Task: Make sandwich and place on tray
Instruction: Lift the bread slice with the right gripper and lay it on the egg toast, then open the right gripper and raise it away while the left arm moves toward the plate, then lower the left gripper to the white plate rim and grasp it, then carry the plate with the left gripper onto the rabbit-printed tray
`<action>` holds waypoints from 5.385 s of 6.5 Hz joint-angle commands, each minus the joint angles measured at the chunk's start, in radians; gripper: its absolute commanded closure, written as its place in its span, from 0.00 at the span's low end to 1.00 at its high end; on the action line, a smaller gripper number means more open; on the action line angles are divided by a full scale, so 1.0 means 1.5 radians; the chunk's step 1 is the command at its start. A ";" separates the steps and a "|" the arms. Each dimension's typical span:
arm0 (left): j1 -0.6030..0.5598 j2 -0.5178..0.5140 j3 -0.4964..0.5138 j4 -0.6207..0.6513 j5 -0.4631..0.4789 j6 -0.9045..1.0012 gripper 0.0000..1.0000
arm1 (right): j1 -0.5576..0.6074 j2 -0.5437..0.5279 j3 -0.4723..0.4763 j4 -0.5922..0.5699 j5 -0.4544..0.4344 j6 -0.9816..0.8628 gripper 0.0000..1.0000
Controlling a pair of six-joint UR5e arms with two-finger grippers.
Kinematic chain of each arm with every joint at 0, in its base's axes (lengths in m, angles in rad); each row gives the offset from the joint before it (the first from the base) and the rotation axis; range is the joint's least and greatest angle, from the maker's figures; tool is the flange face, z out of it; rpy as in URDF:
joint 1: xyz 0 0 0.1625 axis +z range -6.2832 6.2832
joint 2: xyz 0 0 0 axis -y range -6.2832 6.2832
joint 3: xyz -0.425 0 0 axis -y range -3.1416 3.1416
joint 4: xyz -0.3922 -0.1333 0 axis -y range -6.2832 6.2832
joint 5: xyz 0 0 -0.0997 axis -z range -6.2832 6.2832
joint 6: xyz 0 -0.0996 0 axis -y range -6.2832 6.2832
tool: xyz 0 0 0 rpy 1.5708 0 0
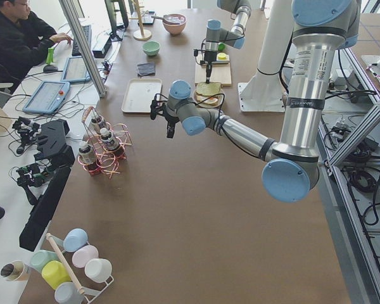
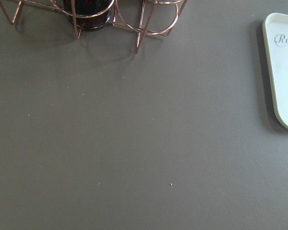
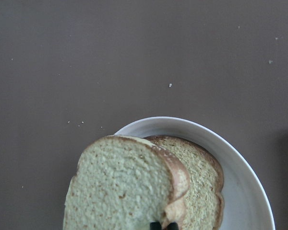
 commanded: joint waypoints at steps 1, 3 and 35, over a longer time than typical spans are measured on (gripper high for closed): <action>-0.001 -0.002 0.006 0.000 0.001 0.001 0.03 | -0.001 0.002 -0.034 0.003 -0.014 -0.005 1.00; 0.000 -0.002 0.009 0.000 0.000 0.001 0.03 | -0.007 0.005 -0.042 0.004 -0.015 -0.004 0.01; 0.281 -0.239 0.058 0.029 0.248 -0.371 1.00 | 0.314 -0.163 0.086 0.069 0.322 -0.052 0.00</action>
